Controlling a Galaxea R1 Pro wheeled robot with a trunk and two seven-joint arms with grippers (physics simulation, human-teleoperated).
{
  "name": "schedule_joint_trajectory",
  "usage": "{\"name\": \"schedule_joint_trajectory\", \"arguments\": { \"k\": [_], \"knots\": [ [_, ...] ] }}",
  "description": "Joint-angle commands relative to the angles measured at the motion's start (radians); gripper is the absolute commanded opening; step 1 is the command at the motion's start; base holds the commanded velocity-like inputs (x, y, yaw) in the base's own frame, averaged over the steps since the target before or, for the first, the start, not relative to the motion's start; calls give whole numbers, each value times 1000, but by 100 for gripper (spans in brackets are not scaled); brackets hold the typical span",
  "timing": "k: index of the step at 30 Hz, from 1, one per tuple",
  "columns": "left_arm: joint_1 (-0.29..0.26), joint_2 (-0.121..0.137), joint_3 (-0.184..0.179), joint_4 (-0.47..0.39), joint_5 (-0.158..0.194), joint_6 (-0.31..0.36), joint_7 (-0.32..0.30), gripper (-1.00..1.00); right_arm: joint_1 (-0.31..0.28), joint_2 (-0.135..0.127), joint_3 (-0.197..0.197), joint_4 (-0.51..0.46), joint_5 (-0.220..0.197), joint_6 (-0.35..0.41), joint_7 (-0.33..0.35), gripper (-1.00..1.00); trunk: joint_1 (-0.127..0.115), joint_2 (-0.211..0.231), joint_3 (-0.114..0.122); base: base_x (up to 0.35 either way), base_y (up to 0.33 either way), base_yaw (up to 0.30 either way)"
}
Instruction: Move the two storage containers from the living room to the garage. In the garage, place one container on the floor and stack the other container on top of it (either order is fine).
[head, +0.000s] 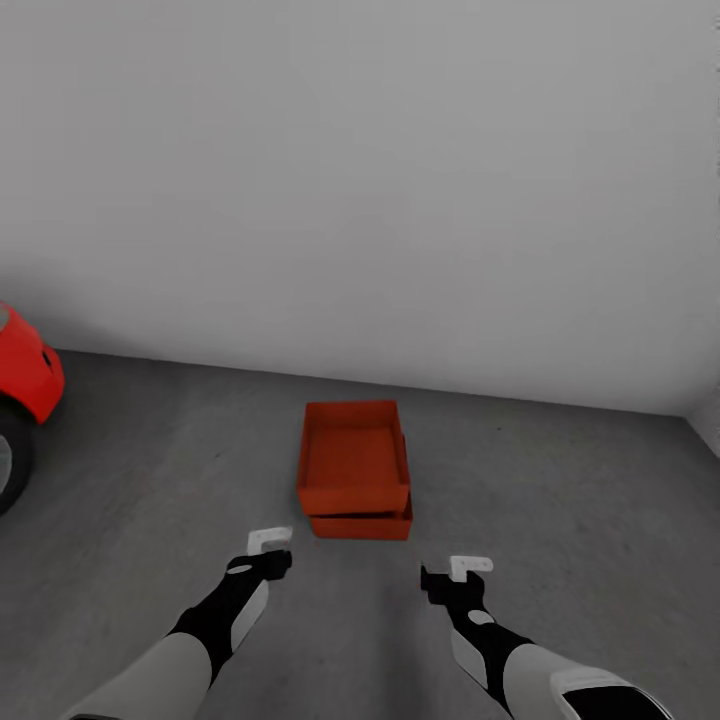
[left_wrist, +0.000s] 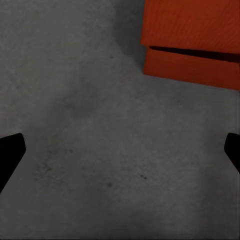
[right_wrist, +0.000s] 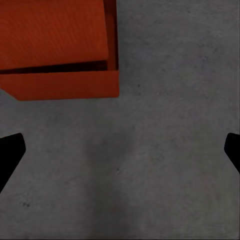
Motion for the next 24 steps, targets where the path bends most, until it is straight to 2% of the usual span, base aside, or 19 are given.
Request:
{"name": "schedule_joint_trajectory", "arguments": {
  "k": [1,13,24],
  "knots": [
    [0,1,-8,-2,10,5,8,100,-1,0,4,1,-5,-3,-3,100,0,-1,-1,-346,0,0],
    [0,1,-10,-4,9,1,8,100,-1,0,4,1,-5,-3,-3,100,0,-1,-1,-329,0,0],
    [0,1,-10,-4,9,-2,7,100,-1,0,4,1,-5,-3,-3,100,0,-1,-1,-36,0,0]
  ]
}}
